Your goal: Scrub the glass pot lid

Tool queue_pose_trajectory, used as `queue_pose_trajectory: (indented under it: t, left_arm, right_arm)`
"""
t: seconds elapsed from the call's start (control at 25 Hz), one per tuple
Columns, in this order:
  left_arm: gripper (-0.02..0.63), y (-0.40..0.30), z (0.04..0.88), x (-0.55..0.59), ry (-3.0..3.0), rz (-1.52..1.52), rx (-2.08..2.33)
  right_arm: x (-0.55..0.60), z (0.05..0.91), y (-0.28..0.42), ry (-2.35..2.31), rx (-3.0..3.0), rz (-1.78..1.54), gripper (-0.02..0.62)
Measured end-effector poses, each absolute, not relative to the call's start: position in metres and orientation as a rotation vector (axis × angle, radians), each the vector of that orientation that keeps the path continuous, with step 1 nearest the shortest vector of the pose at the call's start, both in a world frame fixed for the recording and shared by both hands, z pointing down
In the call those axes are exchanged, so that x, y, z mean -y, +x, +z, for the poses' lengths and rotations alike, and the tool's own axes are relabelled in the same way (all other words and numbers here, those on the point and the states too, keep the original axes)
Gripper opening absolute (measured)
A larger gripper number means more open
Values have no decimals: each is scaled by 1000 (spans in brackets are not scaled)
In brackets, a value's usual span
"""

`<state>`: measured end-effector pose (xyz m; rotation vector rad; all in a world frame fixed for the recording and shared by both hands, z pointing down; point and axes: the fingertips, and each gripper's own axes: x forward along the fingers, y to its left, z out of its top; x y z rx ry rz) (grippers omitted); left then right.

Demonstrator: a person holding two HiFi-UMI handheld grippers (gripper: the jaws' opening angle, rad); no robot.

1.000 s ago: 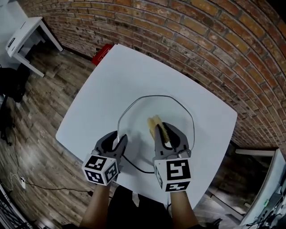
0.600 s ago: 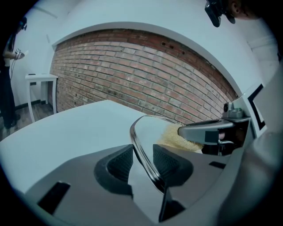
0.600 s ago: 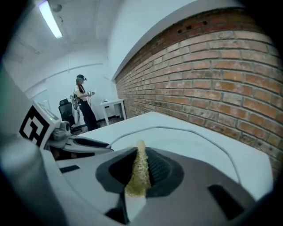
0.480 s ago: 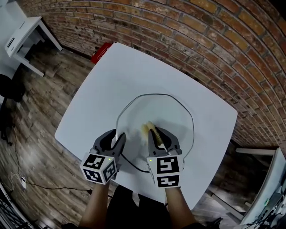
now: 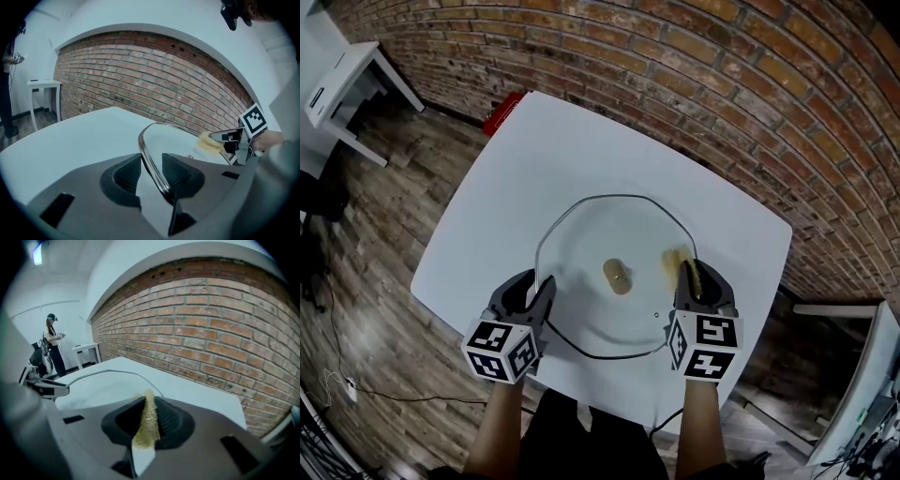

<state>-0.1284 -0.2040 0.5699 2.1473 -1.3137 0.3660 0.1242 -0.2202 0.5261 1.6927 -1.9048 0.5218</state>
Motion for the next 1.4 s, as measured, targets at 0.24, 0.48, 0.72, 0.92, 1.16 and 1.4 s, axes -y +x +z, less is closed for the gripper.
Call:
queue_pose_trajectory:
  t: [0.24,0.48,0.72,0.92,1.16,1.4]
  left_arm:
    - [144,-128,570,204,2141,369,1319]
    - [144,-127,569,204,2137,371,1320]
    - [144,-128,570,203,2136,360,1319]
    - [144,-129,570,202,2137,358,1315]
    - [144,-128,570,202,2139,362,1317]
    - [144,-127,569,202,2140,360,1321]
  right_arm:
    - [210,505,50,1528,2078,456,58]
    - [183,508,-63,1193,2247,444,58]
    - [176,528,-58,1142,2179,453,58]
    - [175,541,-4,1226,2052,462,58]
    - [180,541,79,1414,1874,499,58]
    - [183,530,115,1503,1801,473,58]
